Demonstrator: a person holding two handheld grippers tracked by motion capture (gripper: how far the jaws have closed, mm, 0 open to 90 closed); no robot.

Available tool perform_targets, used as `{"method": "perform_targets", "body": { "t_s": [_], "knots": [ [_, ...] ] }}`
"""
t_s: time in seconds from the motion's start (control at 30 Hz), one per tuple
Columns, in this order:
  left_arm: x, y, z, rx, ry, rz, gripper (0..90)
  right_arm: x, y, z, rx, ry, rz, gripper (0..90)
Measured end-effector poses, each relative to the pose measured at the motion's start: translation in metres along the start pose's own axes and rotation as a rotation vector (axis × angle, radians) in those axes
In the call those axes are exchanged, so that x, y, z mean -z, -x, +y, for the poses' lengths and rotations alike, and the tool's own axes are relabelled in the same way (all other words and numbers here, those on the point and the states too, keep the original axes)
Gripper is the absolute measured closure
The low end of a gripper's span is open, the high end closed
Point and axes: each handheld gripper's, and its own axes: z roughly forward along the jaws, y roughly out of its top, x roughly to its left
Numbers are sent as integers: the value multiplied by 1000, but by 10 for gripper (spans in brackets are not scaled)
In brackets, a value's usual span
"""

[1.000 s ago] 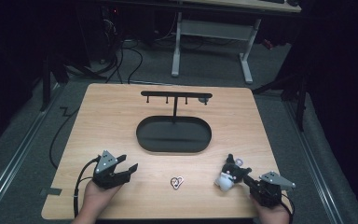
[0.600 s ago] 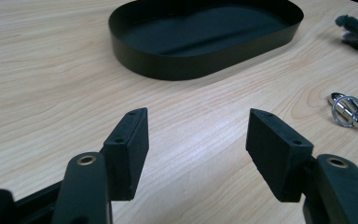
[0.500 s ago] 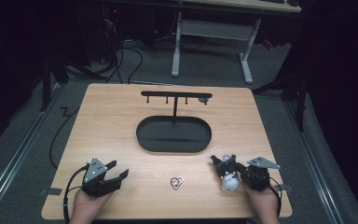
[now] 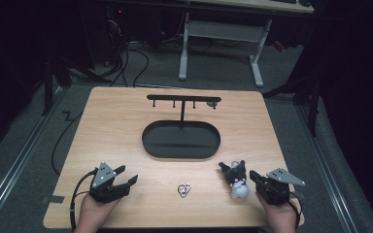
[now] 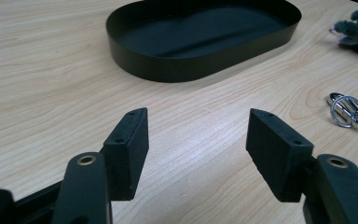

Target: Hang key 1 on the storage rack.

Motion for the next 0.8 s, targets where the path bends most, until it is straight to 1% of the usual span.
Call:
{"method": "perform_targets", "body": {
  "t_s": [0.03, 0.07, 0.1, 0.13, 0.27, 0.3, 0.37, 0.43, 0.47, 0.53, 0.57, 0.63, 0.67, 0.7, 0.73, 0.77, 0.8],
  "knots": [
    [-2, 1, 1, -3, -1, -2, 398, 3, -4, 1, 5, 7, 7, 882],
    [-5, 2, 2, -13, -5, -9, 398, 7, -11, 3, 19, 21, 22, 882],
    [-5, 2, 2, -13, -5, -9, 398, 7, -11, 3, 19, 21, 22, 882],
    [-7, 3, 2, -20, -9, -11, 398, 11, -20, 5, 26, 33, 46, 881],
    [-9, 5, 3, -30, -11, -13, 397, 14, -35, 6, 48, 41, 88, 881],
    [-9, 5, 3, -30, -11, -13, 397, 14, -35, 6, 48, 41, 88, 881],
    [-9, 4, 3, -30, -11, -14, 397, 12, -43, 6, 57, 37, 112, 881],
    [-9, 4, 3, -29, -9, -14, 398, 10, -48, 5, 66, 27, 129, 879],
    [-9, 4, 4, -27, -8, -15, 398, 8, -54, 3, 77, 8, 143, 877],
    [-10, 4, 4, -25, -6, -15, 398, 6, -56, 3, 83, 4, 151, 877],
    [-10, 4, 4, -27, -7, -16, 398, 5, -59, 2, 84, -2, 163, 877],
    [-10, 4, 4, -27, -7, -16, 398, 1, -63, -1, 84, -24, 186, 877],
    [-10, 4, 5, -28, -8, -17, 398, -4, -68, -5, 102, -54, 202, 876],
    [-10, 4, 5, -28, -8, -17, 398, -4, -68, -5, 102, -54, 202, 876],
    [-10, 4, 5, -29, -9, -19, 398, -7, -70, -8, 111, -75, 208, 877],
    [-10, 4, 5, -29, -9, -19, 398, -7, -70, -8, 111, -75, 208, 877],
    [-10, 4, 5, -28, -9, -20, 399, -11, -70, -11, 112, -99, 208, 877]
  ]
}}
